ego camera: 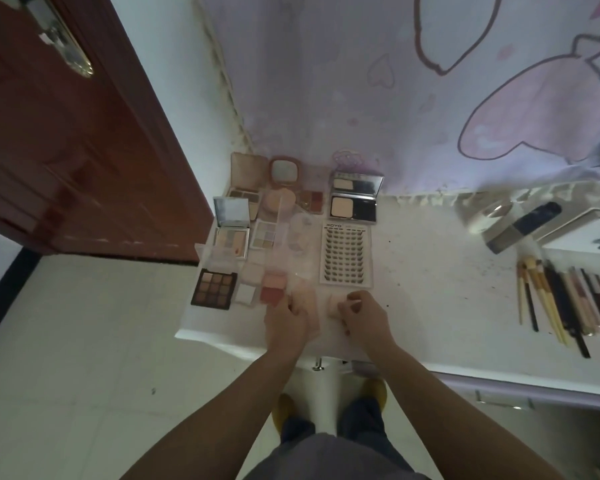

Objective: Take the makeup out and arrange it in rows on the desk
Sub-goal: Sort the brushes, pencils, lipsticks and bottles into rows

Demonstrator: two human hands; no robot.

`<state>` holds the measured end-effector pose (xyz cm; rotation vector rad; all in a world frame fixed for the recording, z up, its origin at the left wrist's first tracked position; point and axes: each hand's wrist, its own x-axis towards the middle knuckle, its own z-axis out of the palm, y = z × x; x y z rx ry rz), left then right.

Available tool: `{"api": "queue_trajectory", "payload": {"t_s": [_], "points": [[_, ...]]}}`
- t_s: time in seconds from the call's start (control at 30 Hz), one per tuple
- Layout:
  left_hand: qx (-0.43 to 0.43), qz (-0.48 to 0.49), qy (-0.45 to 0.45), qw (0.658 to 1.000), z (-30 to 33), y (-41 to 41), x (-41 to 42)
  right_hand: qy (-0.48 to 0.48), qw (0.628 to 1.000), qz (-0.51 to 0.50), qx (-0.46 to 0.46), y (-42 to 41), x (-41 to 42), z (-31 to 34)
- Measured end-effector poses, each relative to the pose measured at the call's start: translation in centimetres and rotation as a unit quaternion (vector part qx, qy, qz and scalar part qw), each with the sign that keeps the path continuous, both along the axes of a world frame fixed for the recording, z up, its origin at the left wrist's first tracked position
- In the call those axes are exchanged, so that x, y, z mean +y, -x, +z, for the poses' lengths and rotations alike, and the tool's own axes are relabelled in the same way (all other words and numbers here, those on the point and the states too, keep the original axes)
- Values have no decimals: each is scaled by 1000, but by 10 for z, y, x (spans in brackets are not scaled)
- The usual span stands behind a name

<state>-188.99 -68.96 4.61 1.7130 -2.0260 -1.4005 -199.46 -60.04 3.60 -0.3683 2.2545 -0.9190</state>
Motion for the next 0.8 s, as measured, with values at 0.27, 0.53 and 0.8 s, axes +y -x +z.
{"api": "queue_trajectory", "payload": {"t_s": [0.27,0.53,0.8], "points": [[124,-120,77,982,33,51,20,50,998,-24,43,85,33,47],[139,-322,75,934,46,230,69,-207,896,217,326,262,61,117],[49,-324,31,944,11,351,81,-326,777,397,364,321,51,99]]}}
